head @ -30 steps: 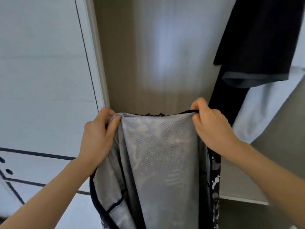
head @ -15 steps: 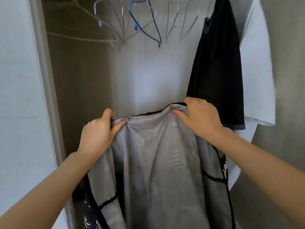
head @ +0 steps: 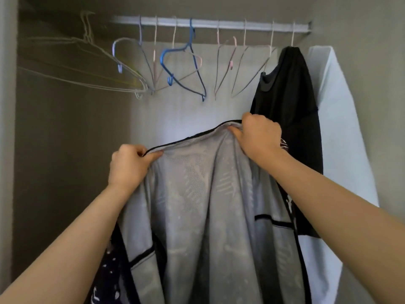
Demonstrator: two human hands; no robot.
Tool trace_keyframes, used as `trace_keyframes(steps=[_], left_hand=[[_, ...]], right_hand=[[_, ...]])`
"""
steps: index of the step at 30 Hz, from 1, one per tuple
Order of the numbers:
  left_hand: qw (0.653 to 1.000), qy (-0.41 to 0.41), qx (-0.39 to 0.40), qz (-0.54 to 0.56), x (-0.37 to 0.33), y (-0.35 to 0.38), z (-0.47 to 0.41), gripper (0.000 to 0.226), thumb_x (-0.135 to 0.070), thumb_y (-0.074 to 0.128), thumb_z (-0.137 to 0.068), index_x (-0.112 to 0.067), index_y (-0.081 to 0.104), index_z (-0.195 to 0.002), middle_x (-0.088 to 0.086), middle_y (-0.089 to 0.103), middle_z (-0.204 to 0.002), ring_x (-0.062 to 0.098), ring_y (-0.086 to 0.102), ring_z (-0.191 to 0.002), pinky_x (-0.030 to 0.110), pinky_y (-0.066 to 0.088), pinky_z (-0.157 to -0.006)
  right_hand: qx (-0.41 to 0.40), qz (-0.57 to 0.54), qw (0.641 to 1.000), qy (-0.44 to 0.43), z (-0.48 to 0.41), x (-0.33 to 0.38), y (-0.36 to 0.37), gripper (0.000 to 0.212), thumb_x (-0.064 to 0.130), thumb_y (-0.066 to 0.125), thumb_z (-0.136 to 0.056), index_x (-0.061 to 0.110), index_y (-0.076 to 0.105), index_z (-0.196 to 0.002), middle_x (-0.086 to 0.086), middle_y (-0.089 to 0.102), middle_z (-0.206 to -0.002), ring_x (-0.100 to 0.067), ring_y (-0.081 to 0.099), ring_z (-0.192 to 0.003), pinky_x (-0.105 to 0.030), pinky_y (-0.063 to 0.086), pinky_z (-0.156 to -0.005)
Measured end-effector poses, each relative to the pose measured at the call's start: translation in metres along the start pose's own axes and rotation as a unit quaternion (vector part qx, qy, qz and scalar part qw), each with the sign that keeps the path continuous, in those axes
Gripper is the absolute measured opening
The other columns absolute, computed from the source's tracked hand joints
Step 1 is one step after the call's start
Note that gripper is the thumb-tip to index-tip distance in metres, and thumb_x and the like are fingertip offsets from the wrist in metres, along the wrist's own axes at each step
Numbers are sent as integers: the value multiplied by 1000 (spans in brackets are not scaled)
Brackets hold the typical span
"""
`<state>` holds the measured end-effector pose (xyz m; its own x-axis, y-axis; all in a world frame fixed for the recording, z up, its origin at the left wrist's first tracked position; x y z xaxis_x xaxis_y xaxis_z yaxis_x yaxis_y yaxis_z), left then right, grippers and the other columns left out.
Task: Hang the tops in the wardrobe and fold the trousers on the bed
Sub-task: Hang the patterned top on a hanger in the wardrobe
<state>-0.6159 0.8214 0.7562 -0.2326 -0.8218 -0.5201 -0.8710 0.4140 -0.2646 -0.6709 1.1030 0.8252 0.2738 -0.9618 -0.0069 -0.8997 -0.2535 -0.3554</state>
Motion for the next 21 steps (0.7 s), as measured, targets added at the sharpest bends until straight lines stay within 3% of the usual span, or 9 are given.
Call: trace_keyframes(steps=[2,5,8,10,15,19,21], left_hand=[[989,-63,41,124,0,11,-18,50,-34,77,-82,-12,42,-54,2,31,-54,18,28,-54,30,25,-50],[954,-79,149,250,-5,26,-32,37,-29,77,-83,-8,55,-62,2,45,-55,8,40,-50,18,32,-48],[933,-45,276,227,-12,35,-36,30,-33,80,-77,-5,71,-72,3,66,-66,8,58,-61,15,48,-59],[933,-22,294,206,-16,42,-39,26,-29,81,-76,-4,74,-77,3,69,-68,7,61,-61,11,48,-59],[970,14,139,199,-33,54,-55,27,-21,75,-85,5,72,-80,17,67,-76,15,54,-69,17,43,-63],[996,75,23,33,-53,56,-63,29,-40,69,-88,-14,69,-75,4,65,-70,21,55,-71,30,39,-58],[995,100,-14,-15,-62,55,-65,32,-46,64,-89,-18,64,-73,1,62,-70,25,54,-75,32,34,-60]], right_hand=[[-2,12,1000,6,-7,-2,13,41,56,48,-94,18,40,-82,-8,63,-88,-28,59,-80,-35,34,-65],[42,-9,998,40,-6,-14,36,44,59,48,-92,15,43,-84,-10,64,-93,-31,61,-85,-37,41,-69],[70,7,996,56,0,-32,49,47,57,48,-93,11,52,-96,-11,63,-97,-33,62,-86,-37,43,-64],[70,46,996,25,2,-36,53,43,52,48,-96,9,52,-100,-10,63,-96,-32,63,-82,-33,38,-57],[83,96,991,-38,-4,-30,55,29,39,49,-99,10,52,-101,-8,63,-95,-29,63,-81,-30,28,-52],[100,85,990,-58,-10,-31,49,21,32,55,-96,12,48,-97,-8,62,-92,-24,50,-67,-29,29,-51],[104,46,993,-43,-14,-33,43,28,35,59,-92,13,43,-96,-6,57,-86,-24,48,-66,-29,32,-51]])
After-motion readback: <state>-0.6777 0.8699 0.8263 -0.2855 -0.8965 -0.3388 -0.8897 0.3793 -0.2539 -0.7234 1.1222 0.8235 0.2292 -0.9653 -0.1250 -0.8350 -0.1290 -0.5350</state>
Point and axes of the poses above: each hand's wrist, its own z-axis away from the middle knuckle, its own y-axis out of the palm, x = y × z, the point moved 3 cm from there along -z, towards the middle knuckle
